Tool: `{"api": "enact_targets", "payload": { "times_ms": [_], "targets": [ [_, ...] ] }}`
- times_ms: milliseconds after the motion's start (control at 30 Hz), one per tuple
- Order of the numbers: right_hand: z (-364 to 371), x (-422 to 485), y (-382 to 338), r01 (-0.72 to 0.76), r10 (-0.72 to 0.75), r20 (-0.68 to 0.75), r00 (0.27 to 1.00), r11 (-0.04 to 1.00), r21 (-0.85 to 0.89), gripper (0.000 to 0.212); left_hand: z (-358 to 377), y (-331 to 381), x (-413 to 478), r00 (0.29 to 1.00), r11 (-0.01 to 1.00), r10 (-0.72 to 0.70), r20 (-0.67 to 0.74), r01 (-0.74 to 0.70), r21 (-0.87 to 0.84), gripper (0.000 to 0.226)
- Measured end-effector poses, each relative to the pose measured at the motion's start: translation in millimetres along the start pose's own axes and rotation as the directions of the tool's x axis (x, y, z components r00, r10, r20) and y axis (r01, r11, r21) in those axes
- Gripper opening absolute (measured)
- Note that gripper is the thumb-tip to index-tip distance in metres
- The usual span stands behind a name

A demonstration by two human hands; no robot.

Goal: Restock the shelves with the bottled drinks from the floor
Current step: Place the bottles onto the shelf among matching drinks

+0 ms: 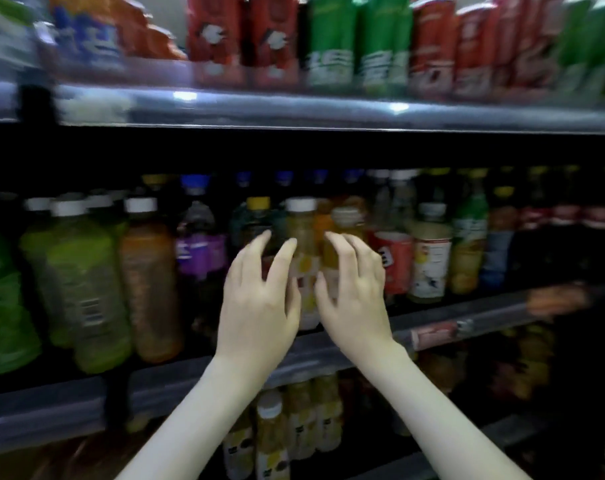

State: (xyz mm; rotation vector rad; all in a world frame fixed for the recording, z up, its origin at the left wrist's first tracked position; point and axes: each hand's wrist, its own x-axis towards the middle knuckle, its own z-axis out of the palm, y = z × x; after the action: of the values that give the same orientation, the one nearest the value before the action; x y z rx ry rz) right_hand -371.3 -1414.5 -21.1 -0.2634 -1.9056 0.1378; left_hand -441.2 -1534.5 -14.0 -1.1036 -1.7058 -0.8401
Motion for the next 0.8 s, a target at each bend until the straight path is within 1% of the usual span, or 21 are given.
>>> {"api": "enact_targets", "payload": {
  "times_ms": [100,200,267,333,367,433,533,600,667,733,800],
  "targets": [
    [-38.0,-1.2,64.3,-0.076,0.076,-0.018,0.997,0.996,-0.053,0.047,46.4,52.9,5.1,0.998,0.996,0.023,0.058,-0.018,-0.093,0.052],
    [-71.0,-3.3,135.6,-0.165,0.16,-0.054,0.986,0.983,-0.085,0.049,99.8,106.4,14.8,0.994,0.992,0.068,0.091,-0.058,-0.11,0.054],
    [-89.4,-2.3,181.0,-0.244,0.245,-0.001,0.97,0.966,-0.088,0.053,136.4,139.0,23.3,0.992,0.995,0.07,0.1,-0.062,-0.08,0.057],
    [-101.6,4.1,220.8,-0.338,0.342,0.065,0.937,0.939,-0.071,0.059,169.4,164.5,31.6,0.992,0.998,0.067,0.108,-0.067,-0.006,0.064],
    [-105.0,9.0,237.4,-0.361,0.365,0.085,0.927,0.931,-0.054,0.062,183.2,174.0,34.2,0.992,0.997,0.06,0.112,-0.064,0.038,0.066],
    [-107.7,22.7,261.2,-0.361,0.358,0.102,0.928,0.933,0.008,0.067,203.3,186.0,38.0,0.993,0.991,0.037,0.116,-0.052,0.127,0.071],
    [-104.8,50.2,274.0,-0.309,0.299,0.104,0.948,0.946,0.097,0.072,216.8,190.5,42.0,0.99,0.966,-0.022,0.138,-0.014,0.257,0.071],
    [-97.0,68.5,275.4,-0.267,0.257,0.108,0.96,0.958,0.101,0.077,218.5,184.4,43.9,0.984,0.941,-0.066,0.162,0.008,0.338,0.069],
    [-89.1,82.9,275.9,-0.279,0.265,0.143,0.954,0.956,0.091,0.084,218.2,175.9,45.3,0.976,0.917,-0.093,0.197,0.007,0.398,0.073],
    [-82.3,90.2,277.1,-0.311,0.291,0.195,0.937,0.947,0.082,0.086,217.6,169.9,44.5,0.97,0.909,-0.097,0.223,-0.005,0.417,0.079],
    [-81.5,91.2,276.2,-0.309,0.291,0.193,0.937,0.948,0.074,0.085,217.3,168.4,42.4,0.965,0.905,-0.093,0.244,-0.02,0.424,0.084]
  ]
}}
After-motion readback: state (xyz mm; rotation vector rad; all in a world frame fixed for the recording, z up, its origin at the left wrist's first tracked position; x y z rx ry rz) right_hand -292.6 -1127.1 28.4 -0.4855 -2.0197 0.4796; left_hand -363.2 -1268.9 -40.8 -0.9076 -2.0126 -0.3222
